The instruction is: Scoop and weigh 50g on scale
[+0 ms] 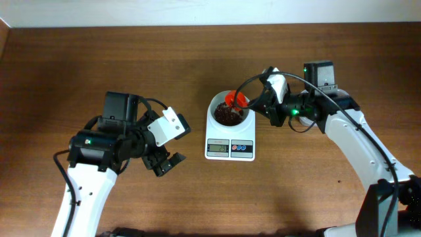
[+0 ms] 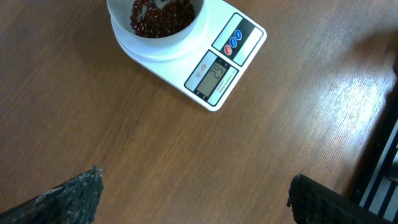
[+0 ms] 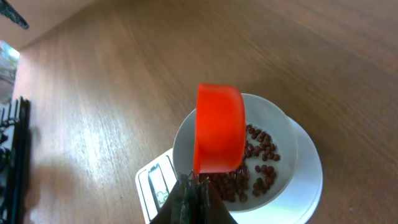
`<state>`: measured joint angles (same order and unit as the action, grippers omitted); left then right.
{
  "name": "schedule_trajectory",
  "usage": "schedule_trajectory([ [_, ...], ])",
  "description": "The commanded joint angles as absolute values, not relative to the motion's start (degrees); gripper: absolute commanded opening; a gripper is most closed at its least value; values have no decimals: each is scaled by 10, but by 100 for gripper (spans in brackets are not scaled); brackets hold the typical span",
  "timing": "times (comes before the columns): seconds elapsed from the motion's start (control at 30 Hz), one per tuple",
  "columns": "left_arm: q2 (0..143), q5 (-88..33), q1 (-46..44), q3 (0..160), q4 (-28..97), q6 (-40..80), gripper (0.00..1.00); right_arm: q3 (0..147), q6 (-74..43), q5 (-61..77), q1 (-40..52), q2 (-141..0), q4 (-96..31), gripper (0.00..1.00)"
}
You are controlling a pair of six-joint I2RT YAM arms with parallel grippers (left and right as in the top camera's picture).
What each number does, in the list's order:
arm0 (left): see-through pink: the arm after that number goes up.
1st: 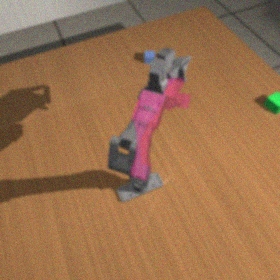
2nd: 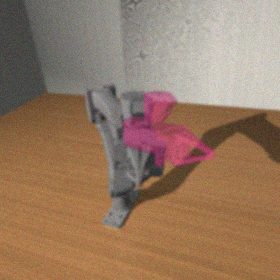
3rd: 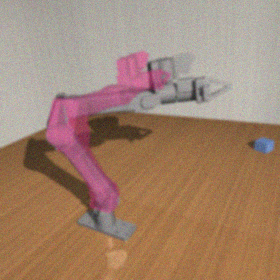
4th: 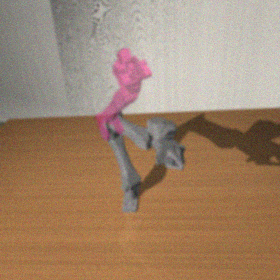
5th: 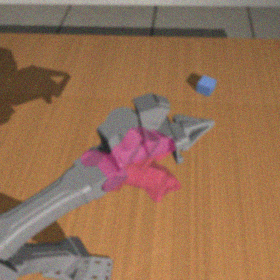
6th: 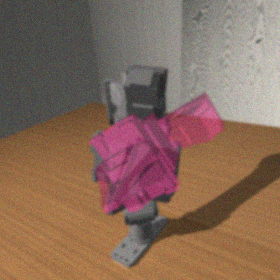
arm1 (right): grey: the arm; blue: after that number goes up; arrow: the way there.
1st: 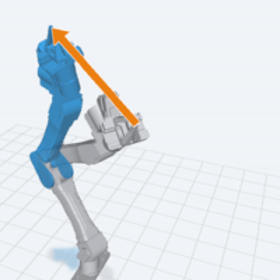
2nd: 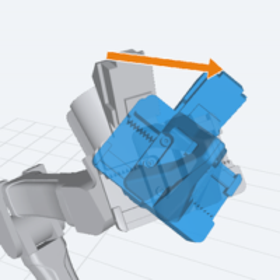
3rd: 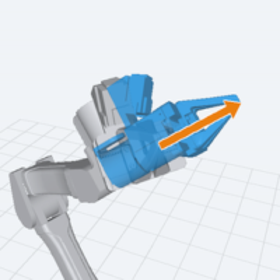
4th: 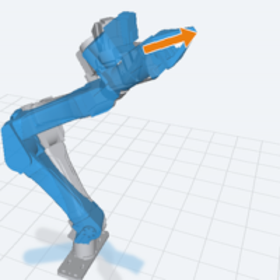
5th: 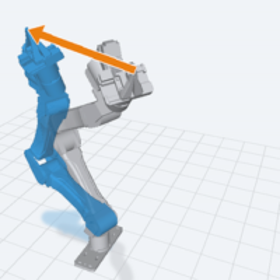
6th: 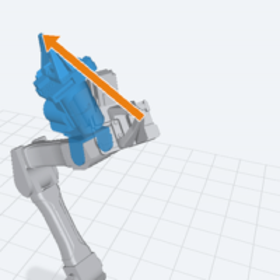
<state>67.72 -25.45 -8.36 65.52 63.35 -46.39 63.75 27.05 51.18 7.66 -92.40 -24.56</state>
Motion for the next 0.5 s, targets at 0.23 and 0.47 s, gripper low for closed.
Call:
schedule_trajectory([
  [0.23,676,-256,-86,655,633,-457,99,649,309,364,132,-886,-259,4],
  [0.47,676,-256,-86,655,633,-457,99,651,299,354,146,-861,-258,4],
])
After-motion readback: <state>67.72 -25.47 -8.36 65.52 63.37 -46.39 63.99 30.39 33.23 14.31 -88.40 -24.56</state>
